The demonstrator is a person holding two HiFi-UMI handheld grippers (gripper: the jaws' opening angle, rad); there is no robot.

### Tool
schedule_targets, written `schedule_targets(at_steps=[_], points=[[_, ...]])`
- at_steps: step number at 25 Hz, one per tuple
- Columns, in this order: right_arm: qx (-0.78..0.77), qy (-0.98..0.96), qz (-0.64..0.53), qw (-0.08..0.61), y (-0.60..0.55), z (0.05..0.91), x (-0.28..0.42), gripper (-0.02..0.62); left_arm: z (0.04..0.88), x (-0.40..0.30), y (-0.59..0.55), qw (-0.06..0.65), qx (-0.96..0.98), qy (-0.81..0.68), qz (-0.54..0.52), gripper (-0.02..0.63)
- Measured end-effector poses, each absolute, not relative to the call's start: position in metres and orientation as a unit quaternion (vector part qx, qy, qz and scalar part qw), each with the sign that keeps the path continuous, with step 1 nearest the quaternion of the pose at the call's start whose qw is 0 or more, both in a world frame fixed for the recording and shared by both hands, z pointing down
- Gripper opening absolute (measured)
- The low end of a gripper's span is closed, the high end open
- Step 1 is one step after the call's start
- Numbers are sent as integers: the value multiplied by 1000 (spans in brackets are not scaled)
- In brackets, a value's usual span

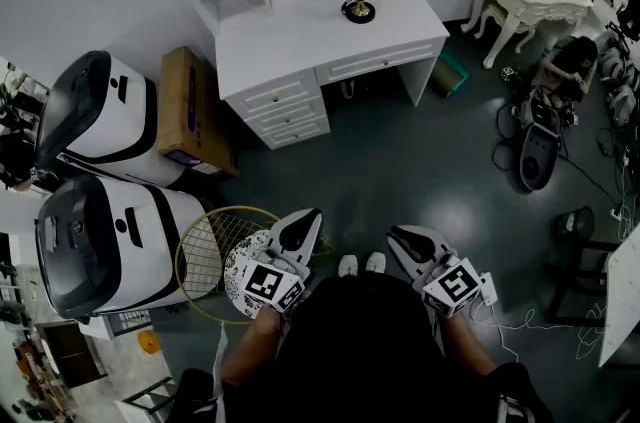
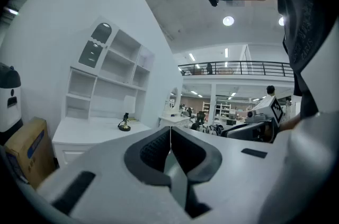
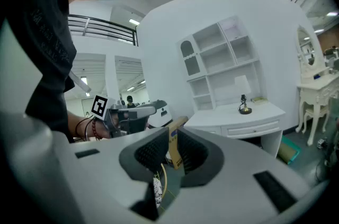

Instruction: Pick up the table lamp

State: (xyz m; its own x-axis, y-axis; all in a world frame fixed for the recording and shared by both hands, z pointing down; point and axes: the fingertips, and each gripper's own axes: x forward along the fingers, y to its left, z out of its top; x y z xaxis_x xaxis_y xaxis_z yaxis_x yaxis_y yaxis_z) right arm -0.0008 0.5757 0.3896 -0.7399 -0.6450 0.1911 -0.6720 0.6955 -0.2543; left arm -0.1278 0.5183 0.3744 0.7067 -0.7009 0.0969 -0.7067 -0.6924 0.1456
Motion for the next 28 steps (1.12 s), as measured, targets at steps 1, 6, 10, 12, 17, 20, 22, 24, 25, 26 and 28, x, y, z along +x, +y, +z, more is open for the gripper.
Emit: schedule_targets(at_steps=[1, 6, 10, 12, 17, 20, 22, 24, 25, 26, 28], points=[[356, -921, 151, 43, 573, 389, 2, 60, 371, -124, 516, 83, 919, -384, 14, 18], [345, -931, 119, 30, 560, 384, 18, 60, 363, -102, 511, 67, 920, -386, 17, 18], [344, -935, 83, 32, 554, 382, 27, 60, 365, -89, 513, 59, 920, -387, 21, 18], [349, -934, 76, 14, 552, 380, 34, 60, 368, -85, 515, 60, 919, -389, 22, 18], [357, -930, 90, 10, 557, 387, 51, 60, 373, -71, 519, 66, 919, -387, 24, 18], [352, -933, 78, 18, 557, 390, 57, 60, 372, -64, 515, 69, 919, -388, 19, 18], [352, -932, 89, 11, 553, 394, 63, 60, 372, -60, 513, 64, 920, -387, 20, 18], [355, -929, 102, -1, 546, 396, 66, 60, 374, -60, 510, 60, 919, -389, 23, 18], [356, -928, 104, -8, 542, 394, 65, 60, 375, -62, 508, 61, 918, -392, 23, 18], [356, -928, 104, -13, 537, 392, 63, 60, 376, -64, 505, 63, 917, -394, 23, 18], [348, -932, 99, -7, 532, 393, 58, 60, 379, -69, 498, 66, 915, -398, 21, 18]])
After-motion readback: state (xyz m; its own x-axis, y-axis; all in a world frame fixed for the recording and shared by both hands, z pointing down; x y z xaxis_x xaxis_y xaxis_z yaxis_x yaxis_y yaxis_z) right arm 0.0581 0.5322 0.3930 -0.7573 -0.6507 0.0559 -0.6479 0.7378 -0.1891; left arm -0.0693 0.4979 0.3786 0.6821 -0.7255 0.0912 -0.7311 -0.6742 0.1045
